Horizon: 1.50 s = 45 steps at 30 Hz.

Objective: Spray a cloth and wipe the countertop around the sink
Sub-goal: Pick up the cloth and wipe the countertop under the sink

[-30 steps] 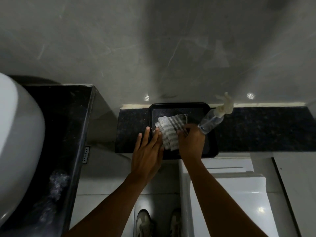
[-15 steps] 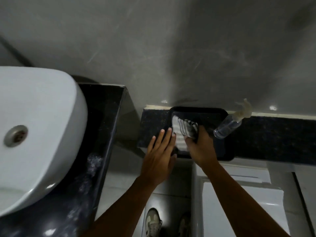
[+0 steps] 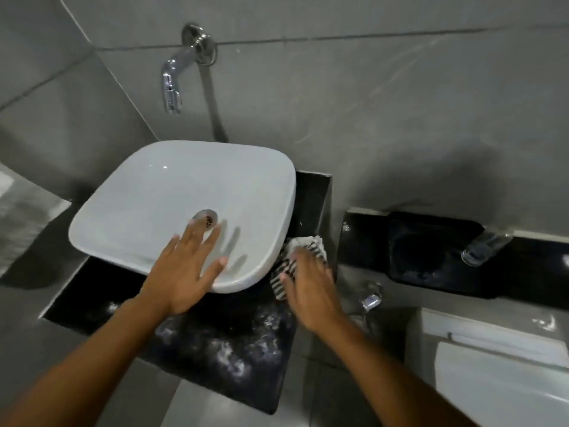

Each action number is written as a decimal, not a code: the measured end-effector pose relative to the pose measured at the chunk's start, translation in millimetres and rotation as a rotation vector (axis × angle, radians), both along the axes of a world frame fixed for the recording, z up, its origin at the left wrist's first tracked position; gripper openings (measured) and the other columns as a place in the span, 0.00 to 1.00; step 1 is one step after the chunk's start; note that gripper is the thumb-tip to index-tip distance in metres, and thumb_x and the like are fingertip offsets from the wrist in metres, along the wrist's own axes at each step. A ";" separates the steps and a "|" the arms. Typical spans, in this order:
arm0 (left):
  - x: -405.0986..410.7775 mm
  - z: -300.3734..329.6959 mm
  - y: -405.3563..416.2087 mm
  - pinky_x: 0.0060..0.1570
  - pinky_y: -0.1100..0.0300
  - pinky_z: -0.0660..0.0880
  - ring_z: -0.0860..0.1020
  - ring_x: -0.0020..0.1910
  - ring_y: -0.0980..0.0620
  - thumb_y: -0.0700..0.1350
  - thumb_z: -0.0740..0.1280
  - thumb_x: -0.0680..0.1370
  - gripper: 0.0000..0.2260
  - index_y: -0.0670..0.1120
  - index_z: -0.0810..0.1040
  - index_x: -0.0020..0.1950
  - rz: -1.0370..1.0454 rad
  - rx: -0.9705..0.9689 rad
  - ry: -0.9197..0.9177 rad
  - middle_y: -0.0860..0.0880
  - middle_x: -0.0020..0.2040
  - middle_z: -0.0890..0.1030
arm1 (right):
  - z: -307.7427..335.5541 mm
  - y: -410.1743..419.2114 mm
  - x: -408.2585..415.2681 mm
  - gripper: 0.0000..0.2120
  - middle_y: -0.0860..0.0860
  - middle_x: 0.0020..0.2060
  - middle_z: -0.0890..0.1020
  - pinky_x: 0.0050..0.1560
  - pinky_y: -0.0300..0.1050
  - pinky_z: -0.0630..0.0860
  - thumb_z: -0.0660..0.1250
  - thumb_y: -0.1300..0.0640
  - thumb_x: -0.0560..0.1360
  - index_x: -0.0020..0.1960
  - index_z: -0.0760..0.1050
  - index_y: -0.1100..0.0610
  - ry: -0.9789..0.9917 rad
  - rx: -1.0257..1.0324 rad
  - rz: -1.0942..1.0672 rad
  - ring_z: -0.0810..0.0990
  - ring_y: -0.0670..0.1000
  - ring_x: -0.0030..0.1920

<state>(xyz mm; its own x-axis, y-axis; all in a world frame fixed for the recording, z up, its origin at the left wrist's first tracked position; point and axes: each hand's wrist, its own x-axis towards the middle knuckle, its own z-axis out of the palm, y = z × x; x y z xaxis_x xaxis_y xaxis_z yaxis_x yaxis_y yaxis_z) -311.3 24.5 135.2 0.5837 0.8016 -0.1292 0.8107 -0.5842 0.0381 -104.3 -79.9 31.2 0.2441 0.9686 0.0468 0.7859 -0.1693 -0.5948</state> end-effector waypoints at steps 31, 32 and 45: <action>-16.0 -27.1 16.3 0.75 0.43 0.56 0.52 0.78 0.43 0.60 0.48 0.79 0.29 0.50 0.53 0.78 -0.203 0.138 -0.124 0.47 0.80 0.57 | -22.6 -59.9 -142.7 0.25 0.59 0.73 0.70 0.75 0.58 0.60 0.56 0.53 0.79 0.73 0.68 0.62 -0.315 -0.050 -0.128 0.65 0.59 0.75; -16.0 -27.9 17.1 0.75 0.43 0.56 0.52 0.78 0.43 0.60 0.49 0.78 0.30 0.50 0.53 0.78 -0.193 0.134 -0.140 0.47 0.79 0.57 | -27.9 -90.2 -173.5 0.25 0.58 0.73 0.70 0.74 0.57 0.59 0.56 0.52 0.78 0.73 0.68 0.62 -0.295 -0.039 -0.107 0.65 0.59 0.75; -17.5 -26.3 18.8 0.75 0.43 0.56 0.53 0.78 0.43 0.62 0.49 0.75 0.34 0.50 0.52 0.78 -0.167 0.123 -0.187 0.46 0.79 0.57 | -9.4 59.9 -39.2 0.29 0.58 0.78 0.59 0.76 0.57 0.52 0.57 0.50 0.81 0.79 0.54 0.59 -0.343 -0.204 -0.241 0.53 0.59 0.78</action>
